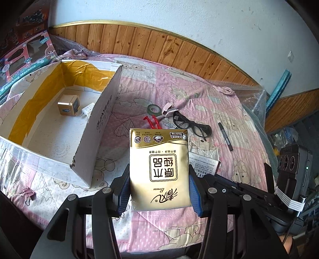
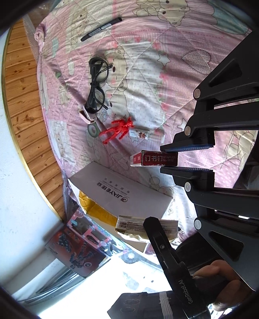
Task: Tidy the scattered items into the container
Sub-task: 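Lift both held items and carry them over the cardboard box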
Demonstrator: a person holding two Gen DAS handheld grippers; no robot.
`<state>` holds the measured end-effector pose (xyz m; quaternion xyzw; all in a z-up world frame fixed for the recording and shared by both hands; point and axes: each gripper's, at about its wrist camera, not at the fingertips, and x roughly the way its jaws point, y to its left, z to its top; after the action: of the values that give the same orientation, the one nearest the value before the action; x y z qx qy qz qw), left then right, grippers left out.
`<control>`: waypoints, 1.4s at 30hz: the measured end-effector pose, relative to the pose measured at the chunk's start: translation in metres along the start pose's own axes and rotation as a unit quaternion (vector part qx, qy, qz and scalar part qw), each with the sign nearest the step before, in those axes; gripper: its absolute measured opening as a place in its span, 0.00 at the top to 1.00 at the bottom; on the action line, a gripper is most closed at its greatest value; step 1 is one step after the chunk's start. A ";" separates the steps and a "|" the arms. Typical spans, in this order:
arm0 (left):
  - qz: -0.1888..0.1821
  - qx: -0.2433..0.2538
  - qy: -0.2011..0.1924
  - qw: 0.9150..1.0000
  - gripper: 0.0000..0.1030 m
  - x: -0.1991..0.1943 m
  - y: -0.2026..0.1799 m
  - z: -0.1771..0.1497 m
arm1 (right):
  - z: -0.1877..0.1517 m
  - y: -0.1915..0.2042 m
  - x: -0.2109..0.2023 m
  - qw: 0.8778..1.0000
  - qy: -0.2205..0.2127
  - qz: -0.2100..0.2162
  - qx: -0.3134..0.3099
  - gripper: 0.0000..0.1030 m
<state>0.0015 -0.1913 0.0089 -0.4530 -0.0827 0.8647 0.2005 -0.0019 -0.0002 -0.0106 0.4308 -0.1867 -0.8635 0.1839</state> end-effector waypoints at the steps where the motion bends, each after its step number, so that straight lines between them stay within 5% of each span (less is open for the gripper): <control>1: 0.000 -0.002 -0.002 1.000 0.50 -0.003 0.002 0.000 | -0.001 0.004 0.000 1.000 0.000 0.002 -0.002 0.86; 24: 0.003 -0.059 -0.056 0.997 0.50 -0.056 0.073 0.027 | 0.023 0.095 0.006 0.997 -0.009 0.041 -0.067 0.86; 42: 0.025 -0.110 -0.074 0.991 0.50 -0.063 0.139 0.051 | 0.056 0.142 0.043 0.993 0.002 0.052 -0.110 0.86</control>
<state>-0.0466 -0.3420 0.0402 -0.4088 -0.1811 0.8862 0.1212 -0.0496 -0.1337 0.0597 0.3991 -0.1128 -0.8674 0.2749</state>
